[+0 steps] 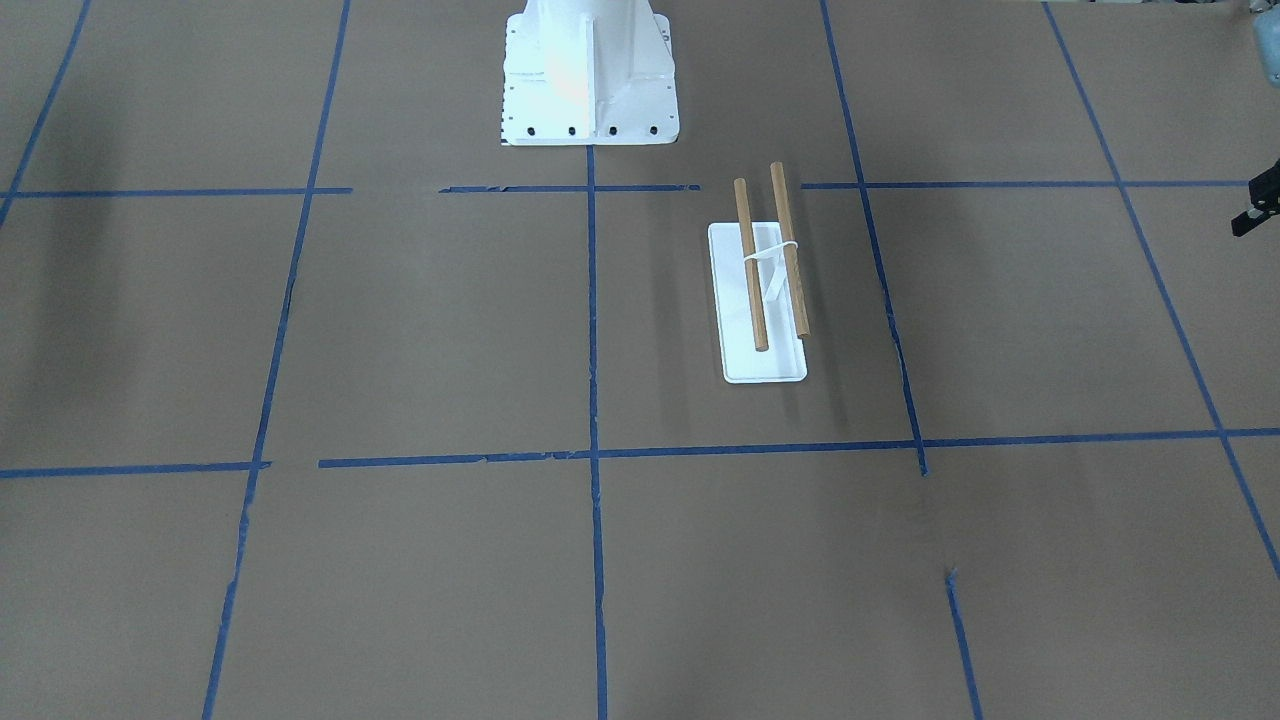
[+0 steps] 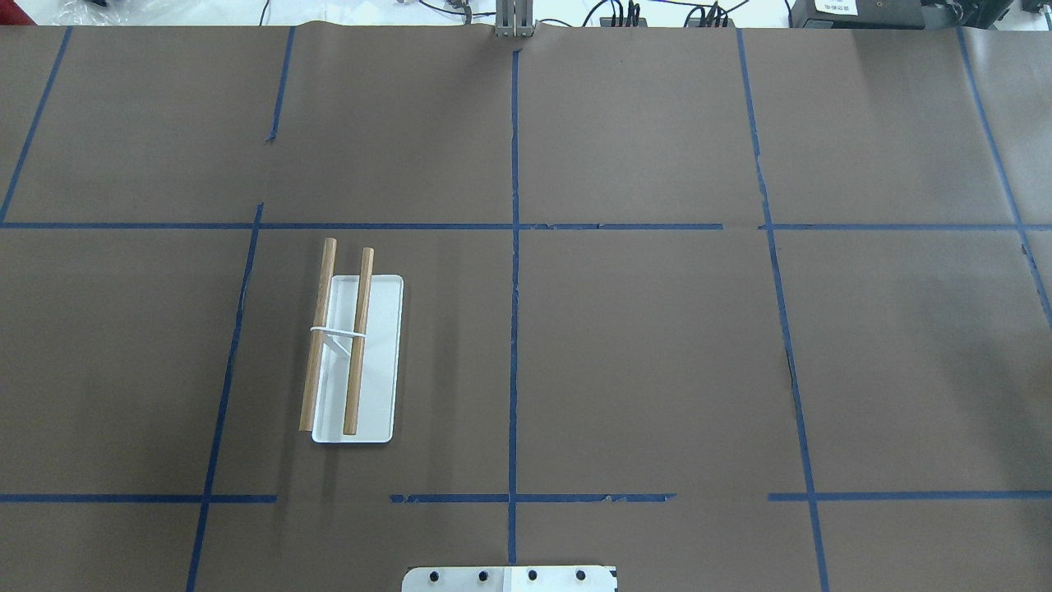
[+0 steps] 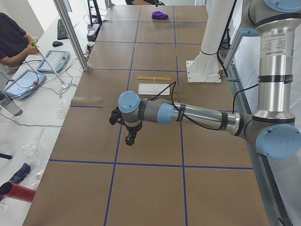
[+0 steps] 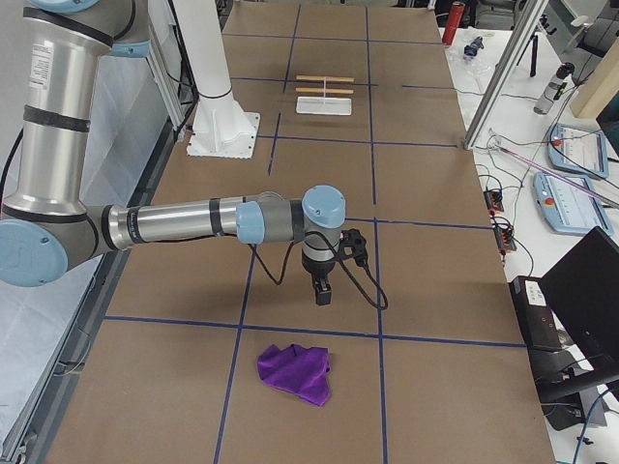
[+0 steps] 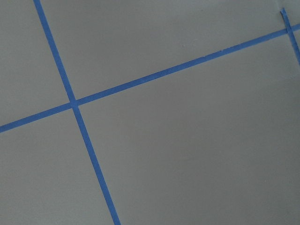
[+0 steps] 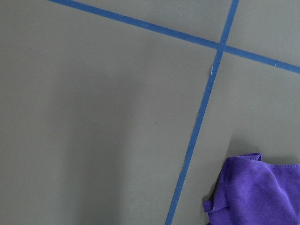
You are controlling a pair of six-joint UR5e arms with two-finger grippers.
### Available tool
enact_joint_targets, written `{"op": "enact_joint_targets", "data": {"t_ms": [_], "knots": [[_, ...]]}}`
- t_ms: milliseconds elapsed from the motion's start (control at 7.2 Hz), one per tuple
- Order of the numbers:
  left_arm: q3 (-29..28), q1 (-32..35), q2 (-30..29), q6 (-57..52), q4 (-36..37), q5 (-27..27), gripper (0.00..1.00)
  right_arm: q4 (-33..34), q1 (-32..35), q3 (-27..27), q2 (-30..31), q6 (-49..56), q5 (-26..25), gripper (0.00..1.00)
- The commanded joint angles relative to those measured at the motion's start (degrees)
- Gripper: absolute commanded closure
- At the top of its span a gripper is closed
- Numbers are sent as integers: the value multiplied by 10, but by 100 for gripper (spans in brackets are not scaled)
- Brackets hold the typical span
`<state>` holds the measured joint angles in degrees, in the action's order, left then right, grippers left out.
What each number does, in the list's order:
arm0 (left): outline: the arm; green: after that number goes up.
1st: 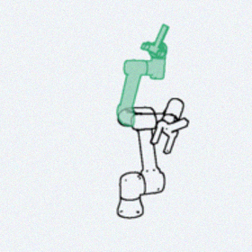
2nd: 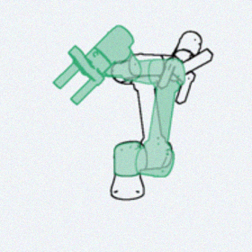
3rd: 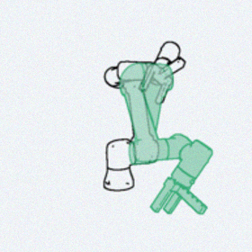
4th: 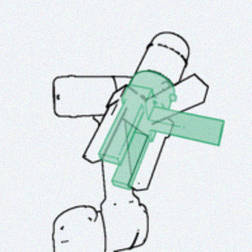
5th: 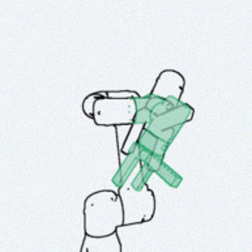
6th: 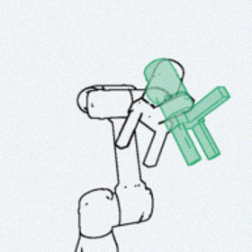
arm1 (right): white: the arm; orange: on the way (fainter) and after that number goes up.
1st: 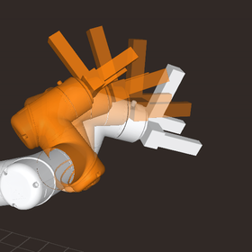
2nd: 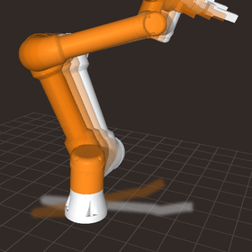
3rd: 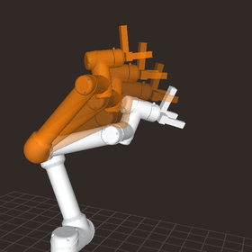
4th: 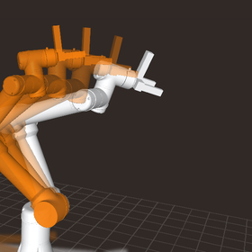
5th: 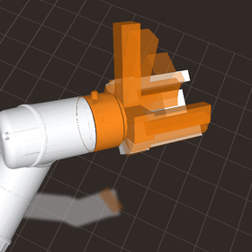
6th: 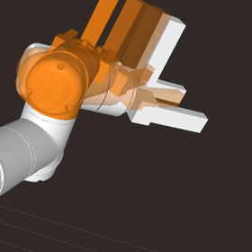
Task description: Hang towel on rack
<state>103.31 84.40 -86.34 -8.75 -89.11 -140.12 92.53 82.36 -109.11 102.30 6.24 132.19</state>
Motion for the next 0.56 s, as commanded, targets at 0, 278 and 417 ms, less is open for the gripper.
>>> {"op": "enact_joint_targets", "data": {"t_ms": [0,278,417], "knots": [[14,35,10,-48,9,5,0,1,0,7,16,-3,2,0],[18,43,15,-70,9,5,0,0,0,7,18,-4,3,0],[25,44,15,-69,9,3,0,0,0,7,19,-3,3,0]]}}
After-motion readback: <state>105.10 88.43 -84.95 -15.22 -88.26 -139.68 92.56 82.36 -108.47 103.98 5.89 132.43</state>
